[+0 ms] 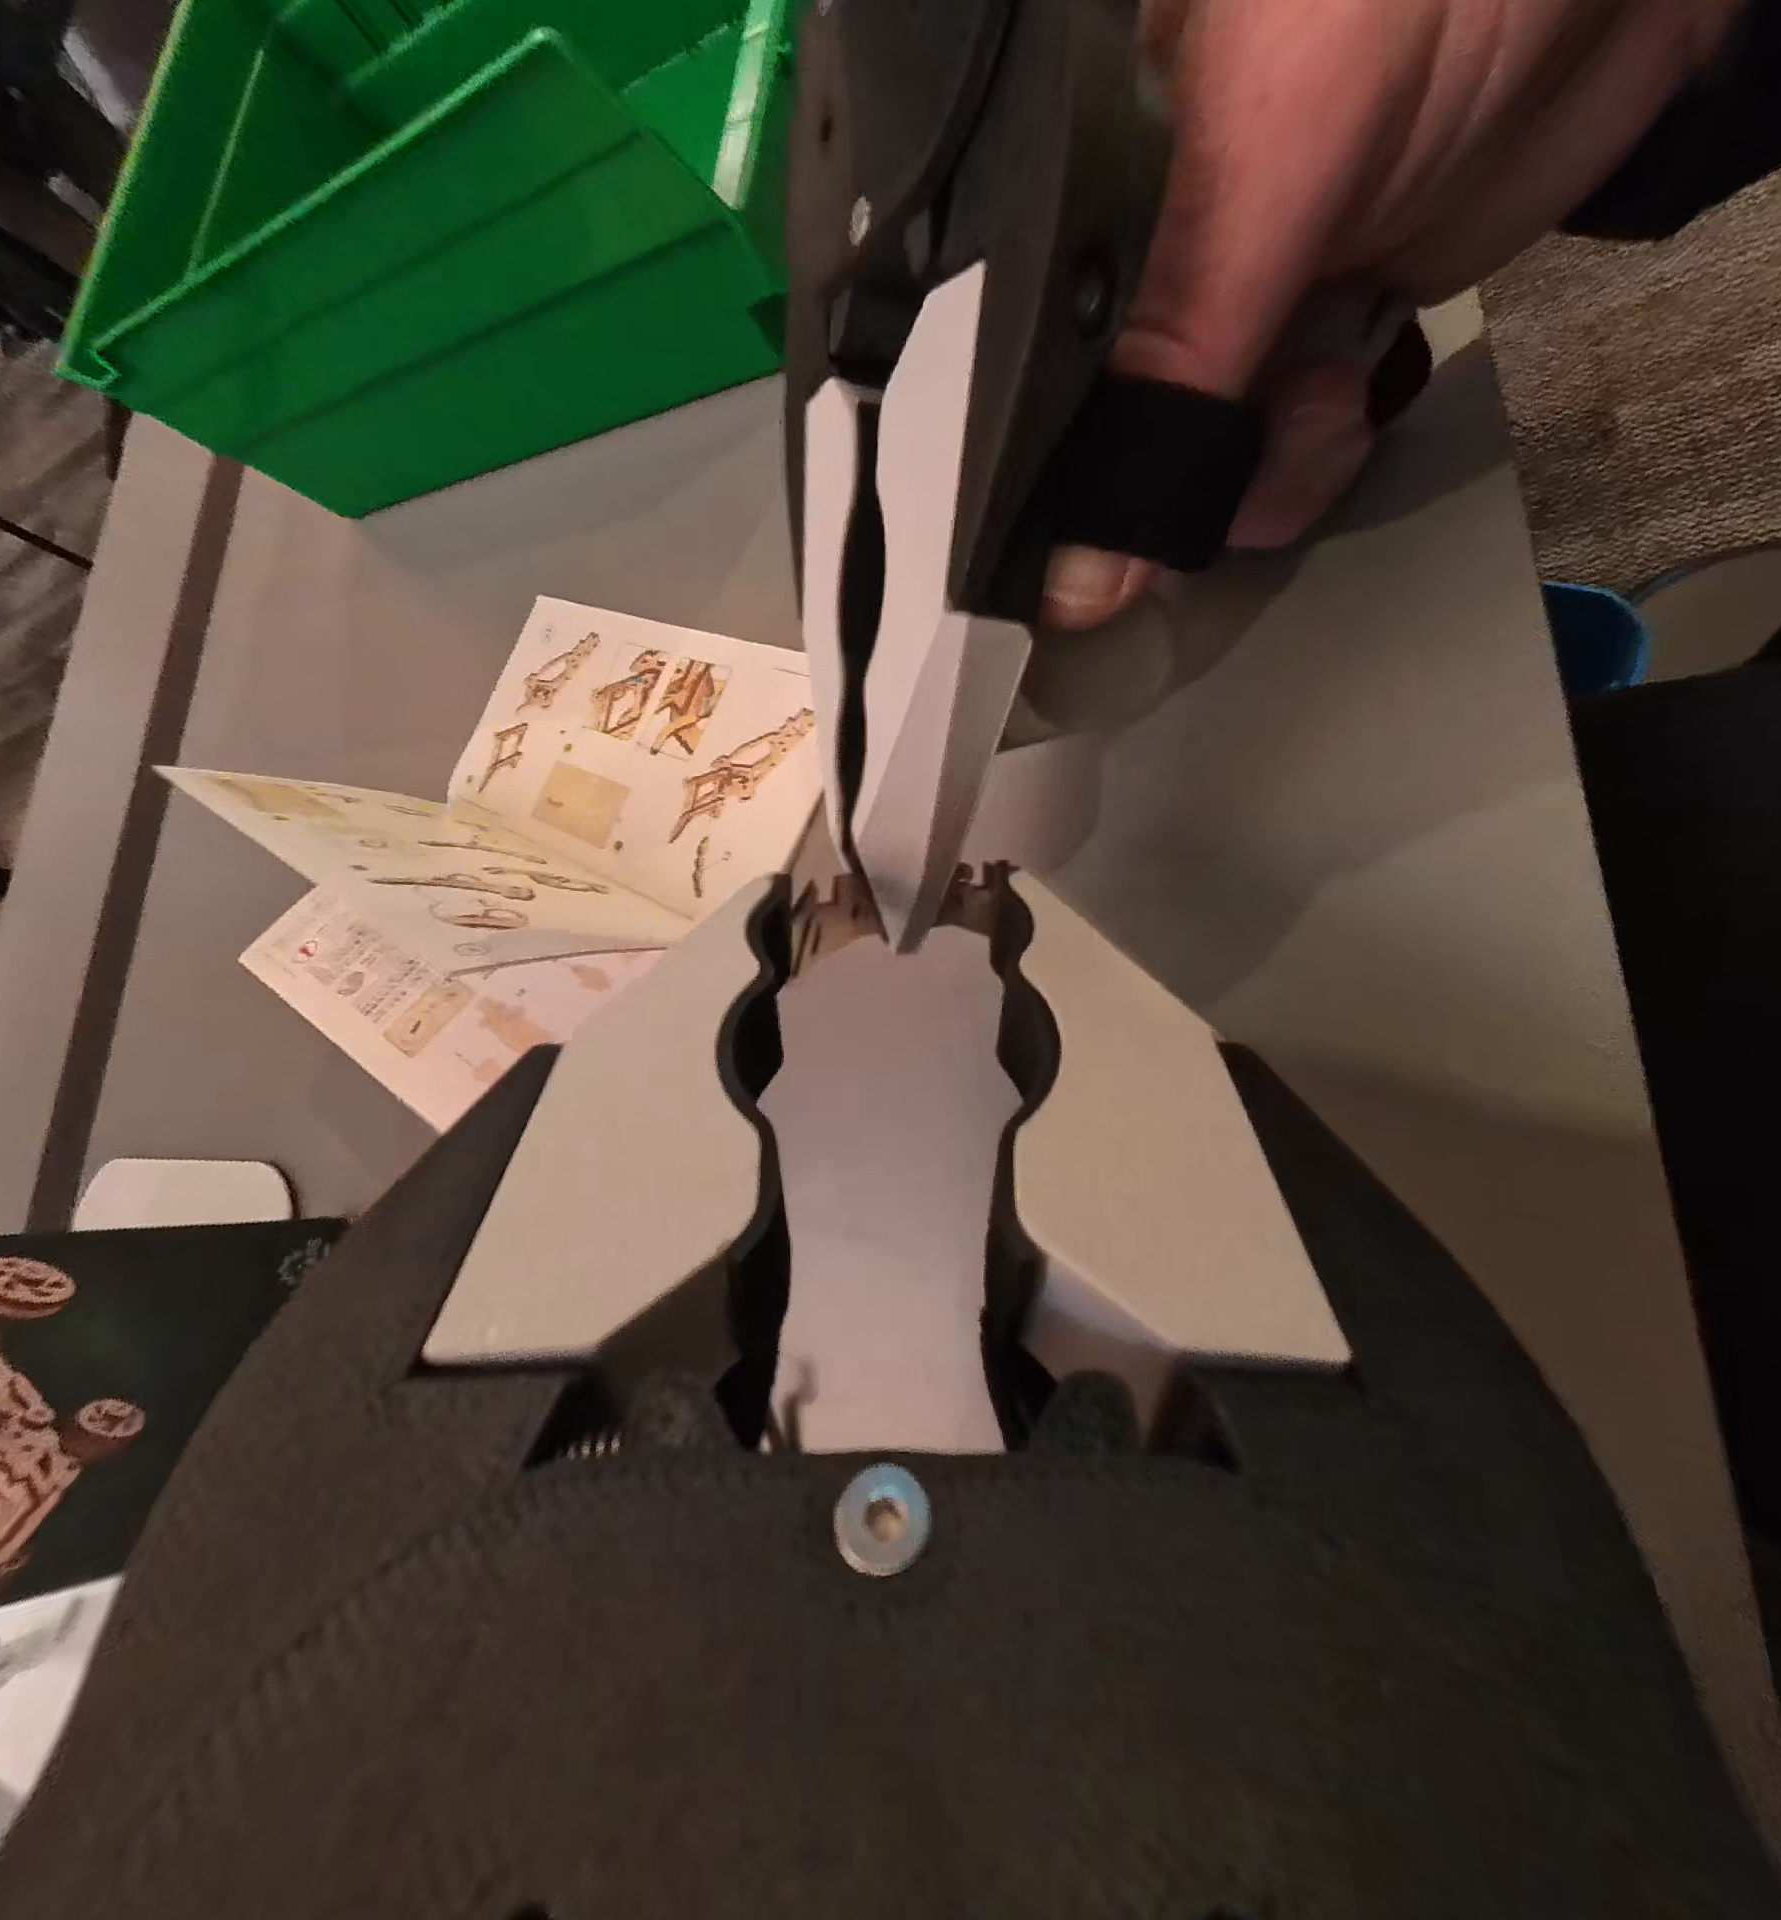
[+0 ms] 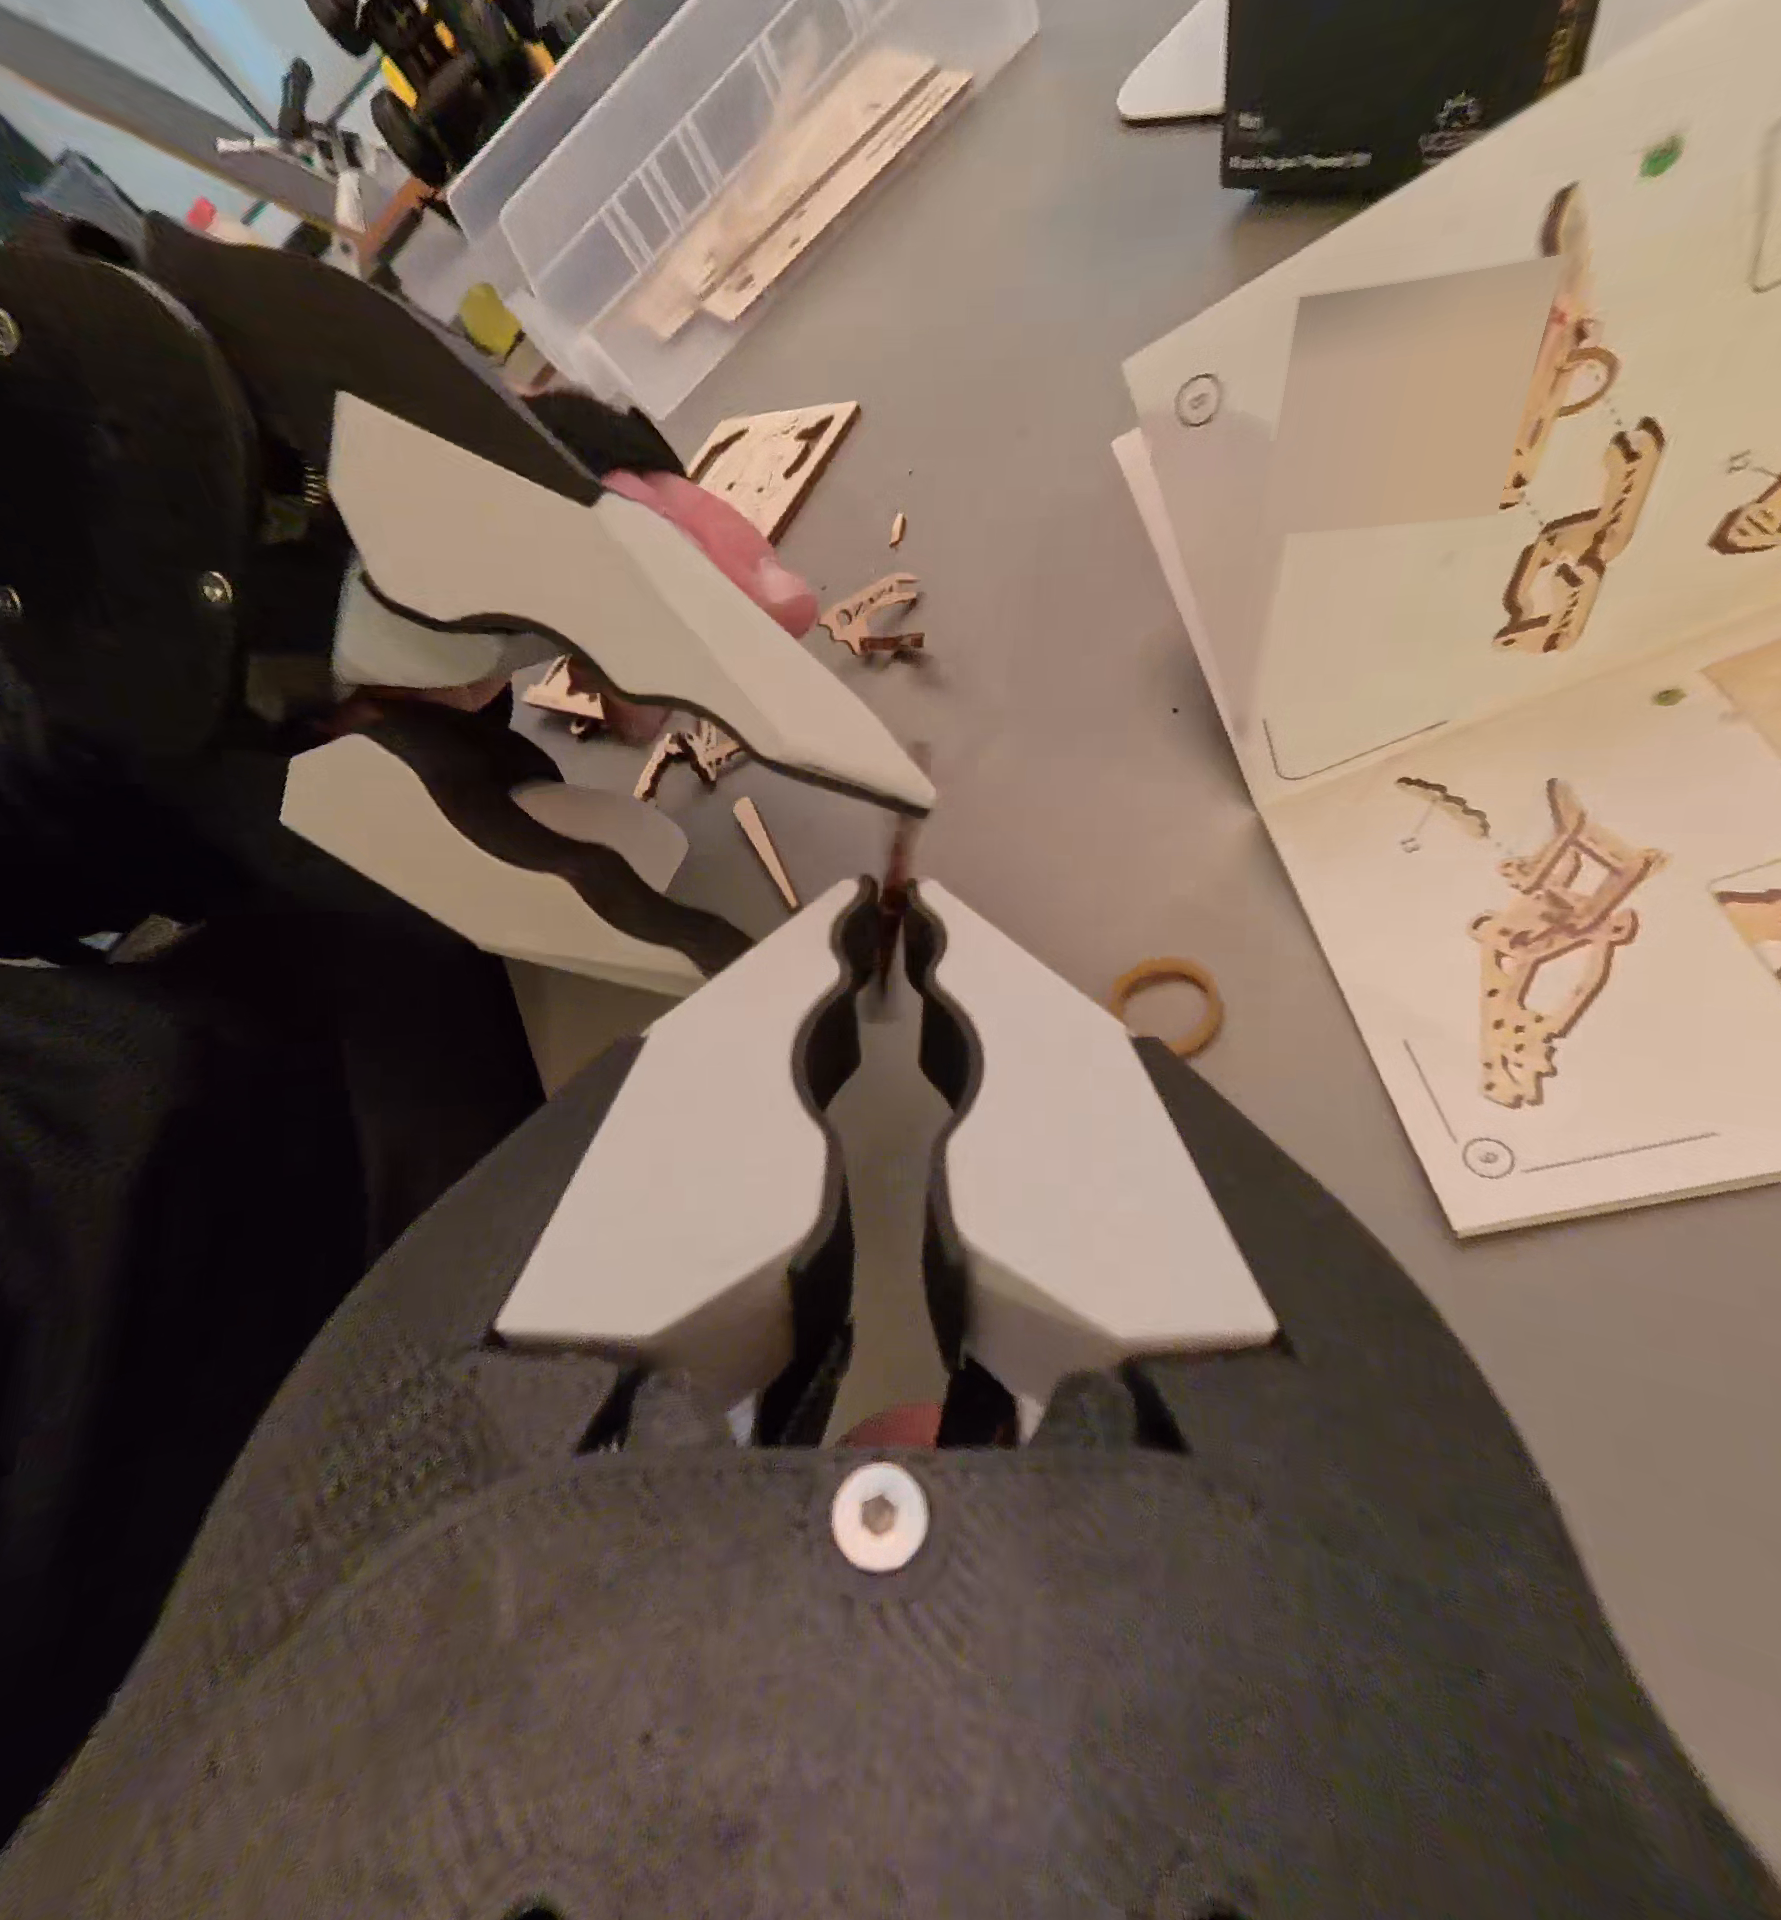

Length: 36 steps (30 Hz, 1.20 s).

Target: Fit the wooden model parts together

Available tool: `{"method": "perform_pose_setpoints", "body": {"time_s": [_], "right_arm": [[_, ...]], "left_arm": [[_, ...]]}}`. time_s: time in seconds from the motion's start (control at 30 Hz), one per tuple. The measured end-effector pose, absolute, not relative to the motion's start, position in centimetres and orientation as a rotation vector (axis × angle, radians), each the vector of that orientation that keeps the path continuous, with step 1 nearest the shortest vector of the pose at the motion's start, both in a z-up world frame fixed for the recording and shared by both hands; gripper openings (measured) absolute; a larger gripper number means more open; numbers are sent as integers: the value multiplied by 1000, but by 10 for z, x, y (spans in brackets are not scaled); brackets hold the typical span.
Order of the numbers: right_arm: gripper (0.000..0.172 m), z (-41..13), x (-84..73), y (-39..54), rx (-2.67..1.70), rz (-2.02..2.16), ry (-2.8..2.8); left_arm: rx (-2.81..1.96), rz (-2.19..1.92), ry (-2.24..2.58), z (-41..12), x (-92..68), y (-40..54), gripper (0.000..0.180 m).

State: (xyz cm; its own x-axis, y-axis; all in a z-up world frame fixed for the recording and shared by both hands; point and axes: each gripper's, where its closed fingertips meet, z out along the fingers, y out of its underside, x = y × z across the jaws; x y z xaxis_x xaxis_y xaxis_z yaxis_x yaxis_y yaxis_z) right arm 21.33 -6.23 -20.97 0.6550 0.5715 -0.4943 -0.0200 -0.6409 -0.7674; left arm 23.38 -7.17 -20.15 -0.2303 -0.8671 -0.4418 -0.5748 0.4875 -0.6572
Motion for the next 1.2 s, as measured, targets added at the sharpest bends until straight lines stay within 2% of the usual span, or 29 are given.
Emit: {"method": "perform_pose_setpoints", "body": {"time_s": [0.03, 0.17, 0.33, 0.43, 0.6, 0.73, 0.83, 0.9, 0.93, 1.07, 1.2], "right_arm": [[0, -204, 213, -63, -2059, 1010, -415], [0, -185, 215, -67, -1951, 1126, -400], [0, -172, 221, -67, -1884, 1243, -355], [1, -170, 219, -69, -1876, 1301, -367], [0, -170, 209, -76, -1923, 1241, -532], [0, -167, 210, -76, -1932, 1190, -608], [0, -166, 213, -76, -1941, 1146, -662], [0, -170, 214, -79, -1981, 1100, -732], [0, -171, 213, -82, -1999, 1090, -775], [4, -179, 214, -82, -2092, 965, -918], [12, -158, 218, -69, -1995, 938, -850]], "left_arm": [[-1213, -456, 1901, -197, 233, -67, 44], [-1314, -618, 1788, -176, 226, -57, 49], [-1424, -929, 1670, -152, 219, -49, 30], [-1405, -965, 1719, -146, 220, -51, 27], [-1400, -872, 1982, -170, 221, -64, 17], [-1468, -1090, 1935, -164, 224, -71, 1], [-1505, -1182, 1857, -162, 225, -71, 3], [-1509, -1169, 1828, -162, 226, -69, 20], [-1498, -1157, 1851, -163, 224, -71, 21], [-1476, -1164, 1907, -166, 225, -83, 3], [-1512, -1370, 1678, -147, 228, -77, 1]]}}
